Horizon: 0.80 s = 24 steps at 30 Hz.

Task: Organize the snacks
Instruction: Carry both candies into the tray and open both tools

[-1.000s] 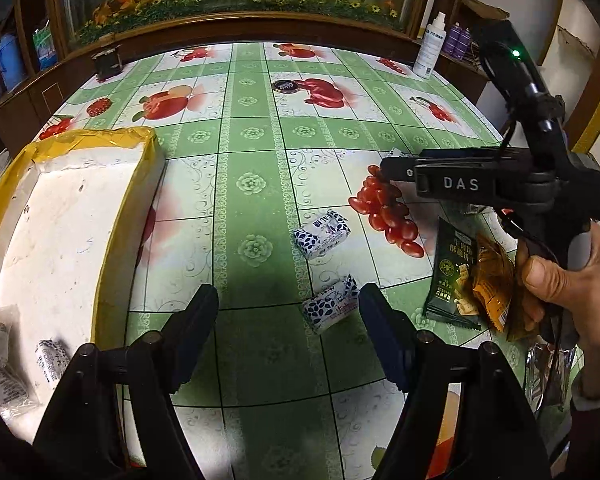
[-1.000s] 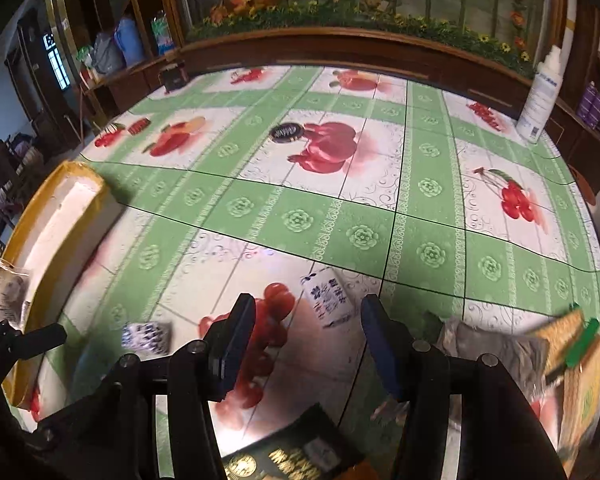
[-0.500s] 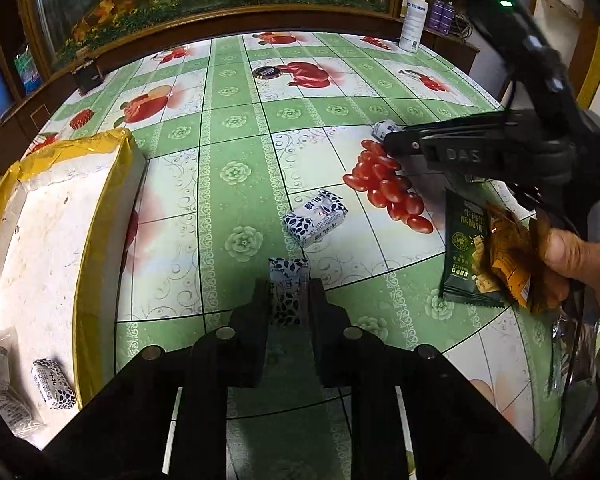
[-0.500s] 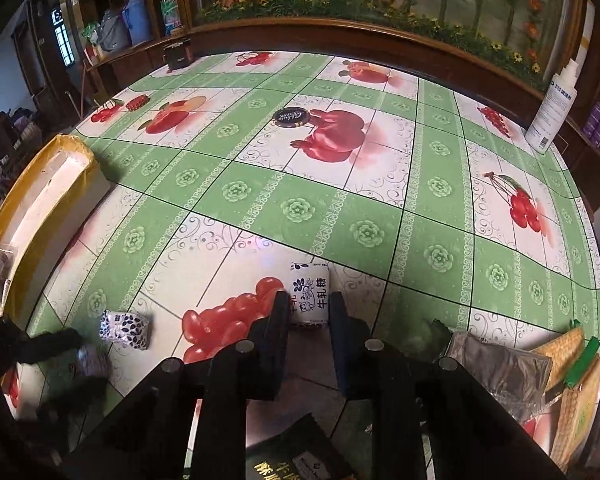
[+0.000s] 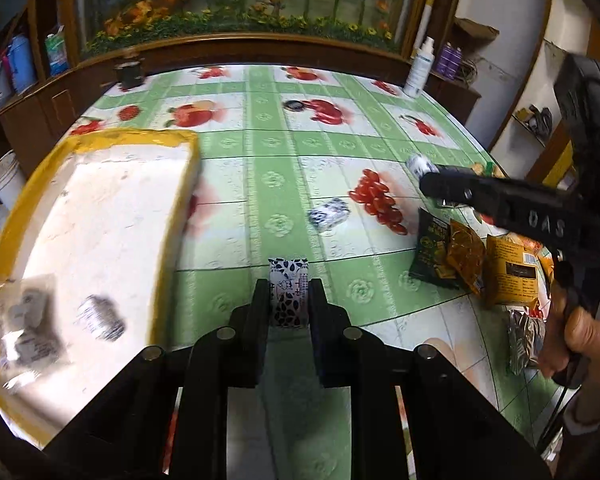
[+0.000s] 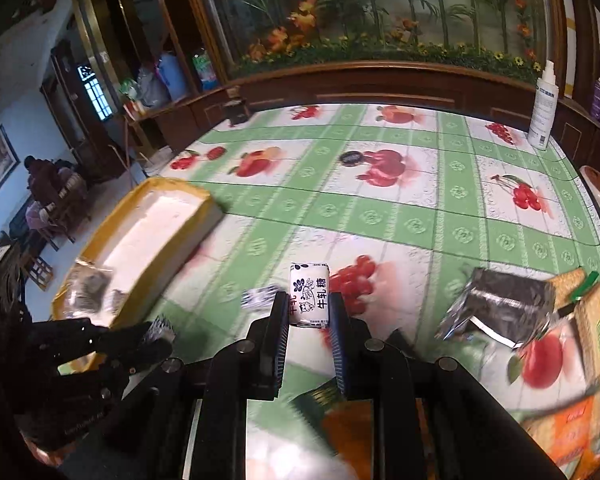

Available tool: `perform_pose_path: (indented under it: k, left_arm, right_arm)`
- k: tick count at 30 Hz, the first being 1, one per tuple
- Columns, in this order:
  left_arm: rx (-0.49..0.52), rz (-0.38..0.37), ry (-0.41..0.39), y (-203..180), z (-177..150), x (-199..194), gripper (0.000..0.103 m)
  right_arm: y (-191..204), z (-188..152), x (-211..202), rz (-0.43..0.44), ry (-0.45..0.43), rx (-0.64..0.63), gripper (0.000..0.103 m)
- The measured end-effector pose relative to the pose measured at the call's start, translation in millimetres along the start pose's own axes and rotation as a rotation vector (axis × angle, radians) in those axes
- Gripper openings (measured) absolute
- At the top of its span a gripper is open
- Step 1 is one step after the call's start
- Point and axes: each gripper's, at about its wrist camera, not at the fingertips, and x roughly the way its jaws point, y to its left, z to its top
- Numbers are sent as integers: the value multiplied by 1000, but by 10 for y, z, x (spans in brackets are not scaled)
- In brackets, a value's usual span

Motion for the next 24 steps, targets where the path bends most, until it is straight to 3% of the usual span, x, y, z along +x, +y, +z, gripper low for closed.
perform_pose_path:
  k: [10,19,24]
  left_arm:
    - [-108,158,-78,469,-127,-427,16]
    - [-183,350,-134,828,-215,-644,16]
    - [-211,395,-141,1021,-265,-656,16]
  right_arm:
    - [757,-172,-9,63,7,-96,20]
    - [1303,-165,53,167,-2,-140,20]
    - [1557,-141,203,214,14,-159,20]
